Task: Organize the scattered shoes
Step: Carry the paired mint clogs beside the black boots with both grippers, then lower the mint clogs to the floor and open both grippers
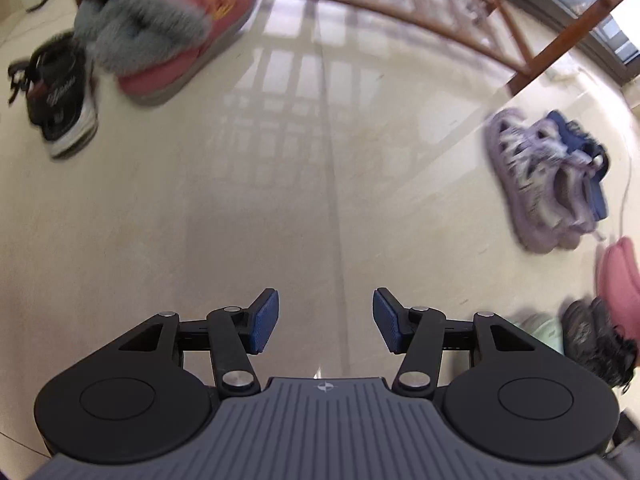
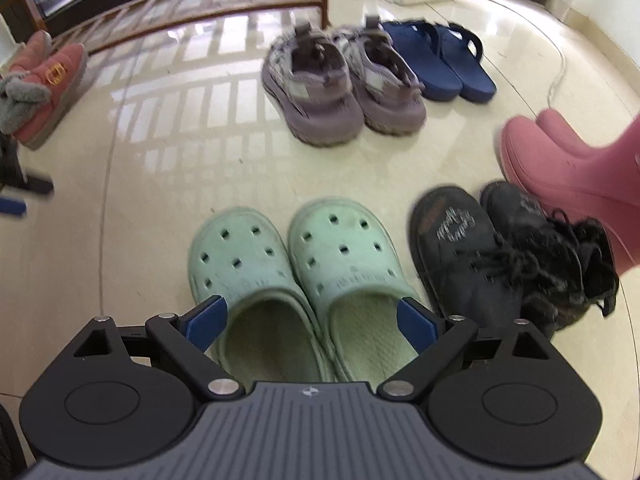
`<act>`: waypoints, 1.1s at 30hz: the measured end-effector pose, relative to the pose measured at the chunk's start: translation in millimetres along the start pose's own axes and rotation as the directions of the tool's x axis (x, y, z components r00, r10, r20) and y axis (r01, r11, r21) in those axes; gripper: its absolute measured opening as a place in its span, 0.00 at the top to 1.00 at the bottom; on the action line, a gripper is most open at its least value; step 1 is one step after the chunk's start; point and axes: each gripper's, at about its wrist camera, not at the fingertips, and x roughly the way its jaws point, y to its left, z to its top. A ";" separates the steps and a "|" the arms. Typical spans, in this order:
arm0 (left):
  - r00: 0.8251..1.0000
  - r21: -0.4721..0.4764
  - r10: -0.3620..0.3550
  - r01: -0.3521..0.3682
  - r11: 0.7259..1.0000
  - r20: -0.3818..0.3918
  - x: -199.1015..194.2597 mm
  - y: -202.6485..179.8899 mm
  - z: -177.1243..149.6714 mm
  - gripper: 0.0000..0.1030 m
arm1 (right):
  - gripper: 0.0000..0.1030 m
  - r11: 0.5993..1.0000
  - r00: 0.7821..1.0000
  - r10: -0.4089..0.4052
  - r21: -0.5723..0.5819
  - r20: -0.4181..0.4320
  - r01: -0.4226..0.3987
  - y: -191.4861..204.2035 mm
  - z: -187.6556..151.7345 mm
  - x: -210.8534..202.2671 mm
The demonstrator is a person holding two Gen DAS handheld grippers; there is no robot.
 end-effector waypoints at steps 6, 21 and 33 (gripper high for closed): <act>1.000 0.105 0.019 -0.021 0.994 0.018 -12.3 -73.3 -9.3 0.41 | 0.01 1.000 1.000 -0.002 0.031 0.003 0.002 -2.9 -3.7 12.7; 0.998 0.148 0.008 -0.017 0.989 0.059 9.7 -153.0 -68.4 0.39 | 0.00 0.992 0.994 0.026 0.129 -0.107 -0.012 -12.3 -13.5 47.0; 0.990 0.194 0.135 -0.142 0.971 0.047 43.0 -166.9 -78.8 0.39 | 0.00 0.991 0.995 0.021 0.134 -0.099 -0.008 -5.9 -21.9 54.0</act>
